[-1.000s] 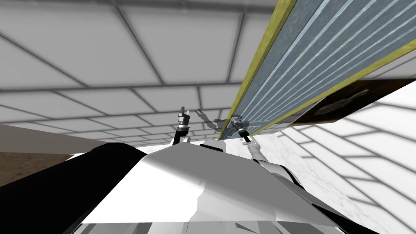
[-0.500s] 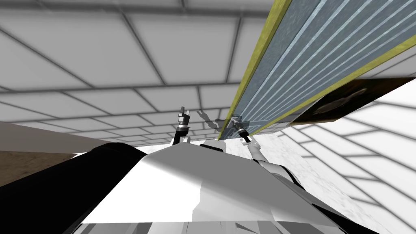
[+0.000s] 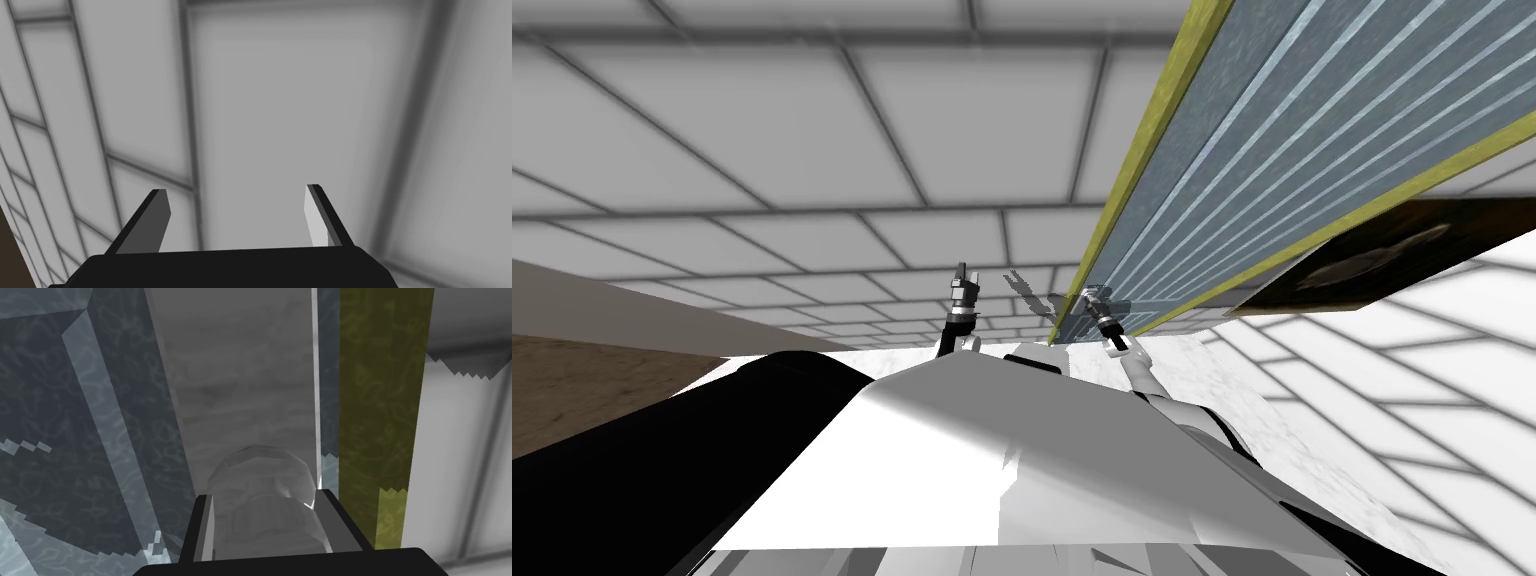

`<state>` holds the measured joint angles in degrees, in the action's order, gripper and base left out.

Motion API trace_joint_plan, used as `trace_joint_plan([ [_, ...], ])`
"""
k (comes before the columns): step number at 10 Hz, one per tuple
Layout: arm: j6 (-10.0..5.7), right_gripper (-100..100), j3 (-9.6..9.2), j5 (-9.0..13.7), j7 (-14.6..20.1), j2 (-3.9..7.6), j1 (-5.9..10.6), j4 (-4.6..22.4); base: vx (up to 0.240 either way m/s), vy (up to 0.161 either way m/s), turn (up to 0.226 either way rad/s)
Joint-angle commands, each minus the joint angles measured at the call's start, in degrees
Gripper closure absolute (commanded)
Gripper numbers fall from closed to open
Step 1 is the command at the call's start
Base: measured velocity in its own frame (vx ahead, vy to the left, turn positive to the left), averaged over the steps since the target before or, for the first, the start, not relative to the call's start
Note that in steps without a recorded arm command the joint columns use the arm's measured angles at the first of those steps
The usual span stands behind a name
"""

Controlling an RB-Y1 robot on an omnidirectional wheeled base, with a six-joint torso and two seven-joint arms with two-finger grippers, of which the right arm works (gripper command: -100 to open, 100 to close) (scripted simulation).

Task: Pull the door open

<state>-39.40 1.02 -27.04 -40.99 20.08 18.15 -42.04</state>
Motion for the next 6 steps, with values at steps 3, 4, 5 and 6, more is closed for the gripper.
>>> trace_joint_plan([
  [3,0.31,100,0.12,2.35,5.74,0.15,0.40,0.25,-0.049,-0.075,0.117],
  [4,0.41,100,0.13,3.17,7.34,0.12,0.51,0.40,-0.067,-0.077,0.144],
  [5,0.41,100,0.13,3.17,7.68,0.12,0.51,0.40,-0.048,-0.051,0.053],
  [6,0.51,100,0.13,3.99,9.61,0.09,0.62,0.54,-0.041,-0.047,0.075],
])
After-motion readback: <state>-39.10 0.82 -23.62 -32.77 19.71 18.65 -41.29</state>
